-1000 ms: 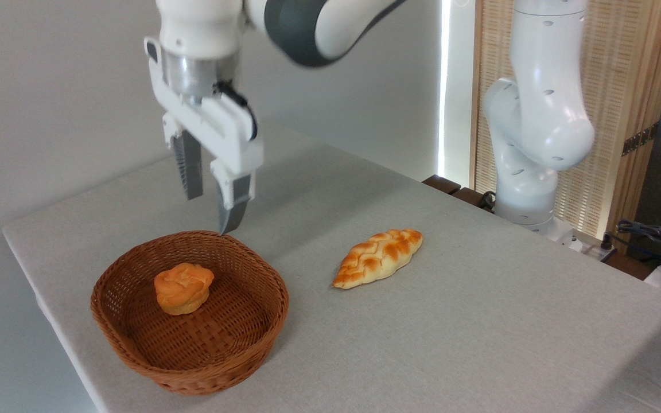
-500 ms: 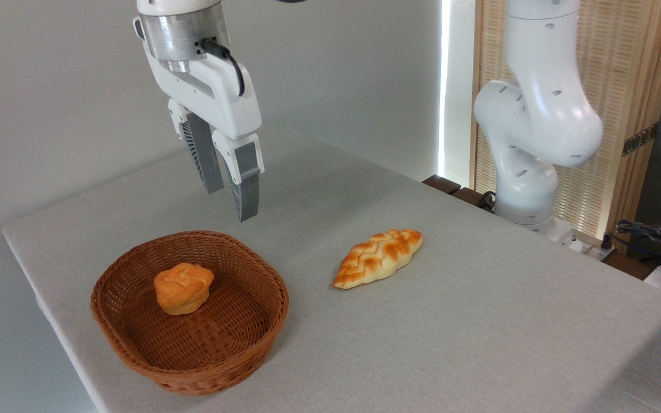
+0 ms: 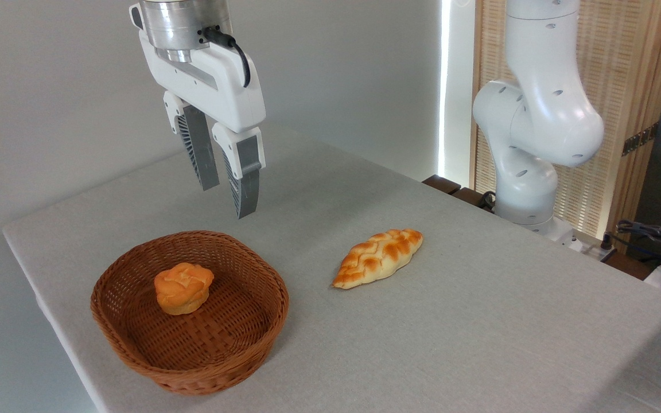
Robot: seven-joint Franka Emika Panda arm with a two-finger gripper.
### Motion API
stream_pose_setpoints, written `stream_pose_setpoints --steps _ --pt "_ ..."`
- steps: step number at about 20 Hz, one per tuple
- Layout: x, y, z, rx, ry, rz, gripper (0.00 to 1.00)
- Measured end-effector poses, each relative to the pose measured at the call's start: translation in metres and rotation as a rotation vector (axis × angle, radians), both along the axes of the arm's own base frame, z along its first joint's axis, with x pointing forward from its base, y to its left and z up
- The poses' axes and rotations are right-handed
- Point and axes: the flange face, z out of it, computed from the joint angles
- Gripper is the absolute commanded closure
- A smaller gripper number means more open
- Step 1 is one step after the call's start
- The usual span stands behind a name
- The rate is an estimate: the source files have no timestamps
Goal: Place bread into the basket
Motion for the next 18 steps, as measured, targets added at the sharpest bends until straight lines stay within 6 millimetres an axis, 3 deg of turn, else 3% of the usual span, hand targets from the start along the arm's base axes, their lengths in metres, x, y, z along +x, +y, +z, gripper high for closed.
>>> stream_pose_setpoints --steps 18 --pt "-0.001 0.007 0.001 0.013 0.000 0.007 0.00"
